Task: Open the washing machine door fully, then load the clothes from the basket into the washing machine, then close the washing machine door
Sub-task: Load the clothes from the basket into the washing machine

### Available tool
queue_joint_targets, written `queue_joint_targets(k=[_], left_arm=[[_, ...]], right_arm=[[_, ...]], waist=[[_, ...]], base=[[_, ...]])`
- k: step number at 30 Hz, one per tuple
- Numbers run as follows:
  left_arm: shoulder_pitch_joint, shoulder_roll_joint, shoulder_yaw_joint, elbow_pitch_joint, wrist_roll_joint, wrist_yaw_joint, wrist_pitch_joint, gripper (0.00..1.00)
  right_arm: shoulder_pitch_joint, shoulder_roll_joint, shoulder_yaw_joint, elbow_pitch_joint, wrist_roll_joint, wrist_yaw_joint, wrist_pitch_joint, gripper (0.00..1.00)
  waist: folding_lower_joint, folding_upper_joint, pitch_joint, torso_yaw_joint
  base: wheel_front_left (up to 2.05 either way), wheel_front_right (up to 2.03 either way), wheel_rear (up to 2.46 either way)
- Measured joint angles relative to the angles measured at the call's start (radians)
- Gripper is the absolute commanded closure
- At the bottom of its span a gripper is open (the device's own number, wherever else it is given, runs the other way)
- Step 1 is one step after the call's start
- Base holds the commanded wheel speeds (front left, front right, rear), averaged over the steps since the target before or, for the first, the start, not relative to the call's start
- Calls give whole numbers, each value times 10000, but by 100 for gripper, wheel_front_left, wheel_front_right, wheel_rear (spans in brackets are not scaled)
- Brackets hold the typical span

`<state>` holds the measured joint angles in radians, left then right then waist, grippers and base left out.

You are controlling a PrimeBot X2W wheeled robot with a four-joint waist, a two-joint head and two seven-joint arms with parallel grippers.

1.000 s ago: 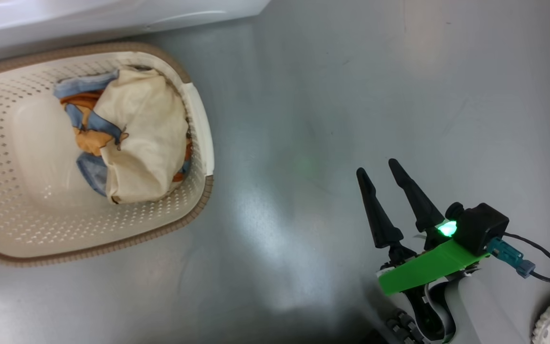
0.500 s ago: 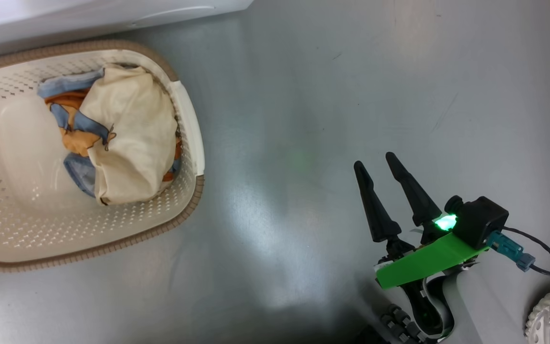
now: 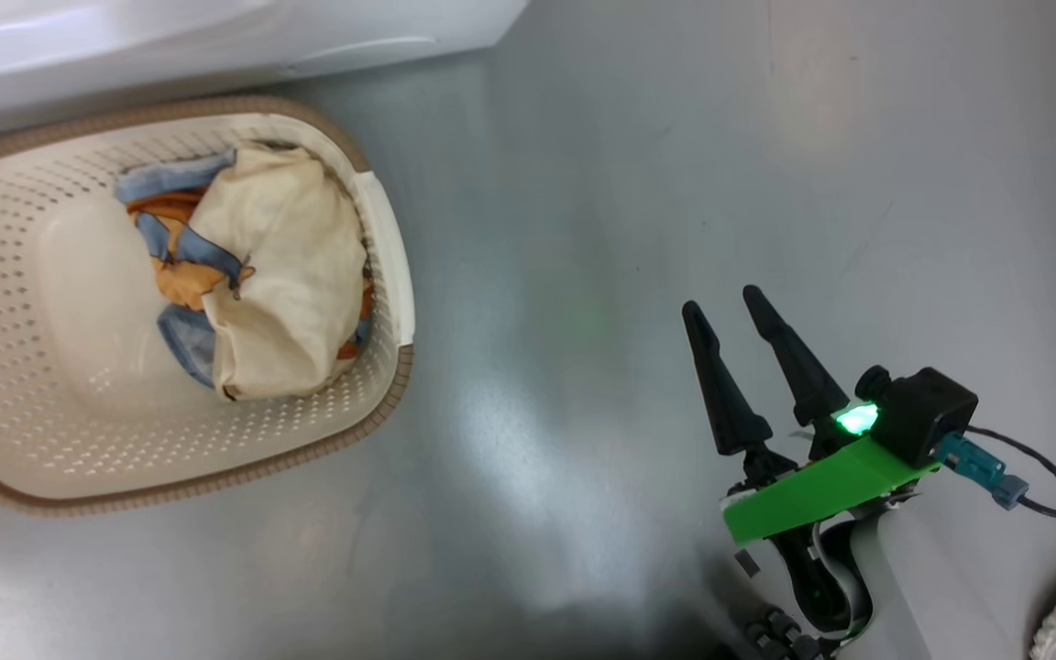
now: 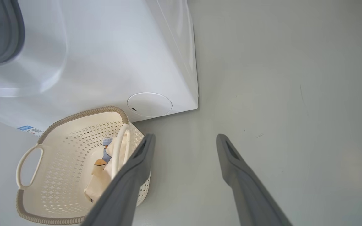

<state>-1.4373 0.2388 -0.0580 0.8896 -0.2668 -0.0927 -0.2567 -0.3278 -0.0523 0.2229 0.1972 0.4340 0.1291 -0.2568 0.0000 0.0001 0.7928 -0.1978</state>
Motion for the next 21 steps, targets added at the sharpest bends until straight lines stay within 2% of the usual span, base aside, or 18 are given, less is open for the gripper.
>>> queue_joint_targets(k=[9,21], left_arm=[[708,-502,8,25,-50,-100,0,0],[2267,-1045,236,-788,-105,-224,0,0]], right_arm=[[-33,-4,-201,69,-44,-2,0,0],[19,-17,-596,178,-387,-2,0,0]], waist=[[0,0,-565,305],[0,0,-1626,833]], base=[[0,0,0],[0,0,0]])
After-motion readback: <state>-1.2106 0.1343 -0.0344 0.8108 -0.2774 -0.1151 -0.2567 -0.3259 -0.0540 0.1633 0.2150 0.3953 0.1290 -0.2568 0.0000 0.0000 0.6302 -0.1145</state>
